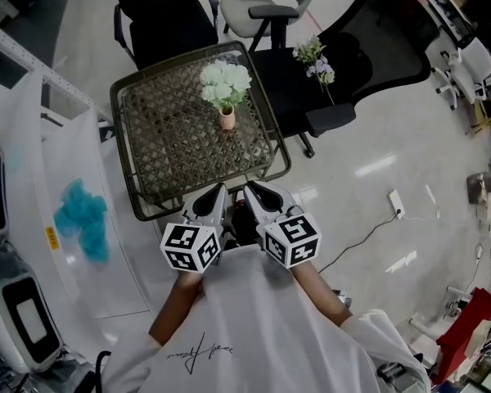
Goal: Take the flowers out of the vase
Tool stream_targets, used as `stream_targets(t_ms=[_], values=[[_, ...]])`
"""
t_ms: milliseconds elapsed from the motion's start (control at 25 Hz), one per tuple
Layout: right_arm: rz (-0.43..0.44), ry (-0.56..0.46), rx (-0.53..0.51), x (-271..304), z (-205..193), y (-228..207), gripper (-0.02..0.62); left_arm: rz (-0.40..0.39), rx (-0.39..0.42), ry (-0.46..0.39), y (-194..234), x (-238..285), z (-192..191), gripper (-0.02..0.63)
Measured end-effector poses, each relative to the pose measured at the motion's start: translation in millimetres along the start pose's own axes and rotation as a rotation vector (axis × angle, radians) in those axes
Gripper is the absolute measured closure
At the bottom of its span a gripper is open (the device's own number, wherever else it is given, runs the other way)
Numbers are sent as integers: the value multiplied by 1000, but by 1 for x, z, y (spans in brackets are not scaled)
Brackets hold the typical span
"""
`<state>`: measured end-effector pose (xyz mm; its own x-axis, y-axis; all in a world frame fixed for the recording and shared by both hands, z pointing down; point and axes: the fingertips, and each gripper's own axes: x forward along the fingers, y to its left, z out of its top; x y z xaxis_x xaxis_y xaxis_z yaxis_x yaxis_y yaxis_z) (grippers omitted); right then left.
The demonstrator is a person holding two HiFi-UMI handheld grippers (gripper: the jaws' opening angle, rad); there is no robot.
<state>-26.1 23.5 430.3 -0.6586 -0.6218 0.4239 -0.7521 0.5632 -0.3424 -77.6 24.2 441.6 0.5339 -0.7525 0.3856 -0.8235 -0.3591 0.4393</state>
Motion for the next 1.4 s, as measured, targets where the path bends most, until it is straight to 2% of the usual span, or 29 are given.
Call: stream_targets(t_ms=[320, 880, 1400], values=[[21, 29, 15, 28, 12, -27, 558, 22, -30, 38, 18, 33, 6, 603], [64, 29, 8, 64, 45, -75, 557, 73, -20, 41, 38, 88, 34, 603], [146, 10, -6, 74, 59, -82, 557, 173, 19, 7, 43, 106, 46, 603]])
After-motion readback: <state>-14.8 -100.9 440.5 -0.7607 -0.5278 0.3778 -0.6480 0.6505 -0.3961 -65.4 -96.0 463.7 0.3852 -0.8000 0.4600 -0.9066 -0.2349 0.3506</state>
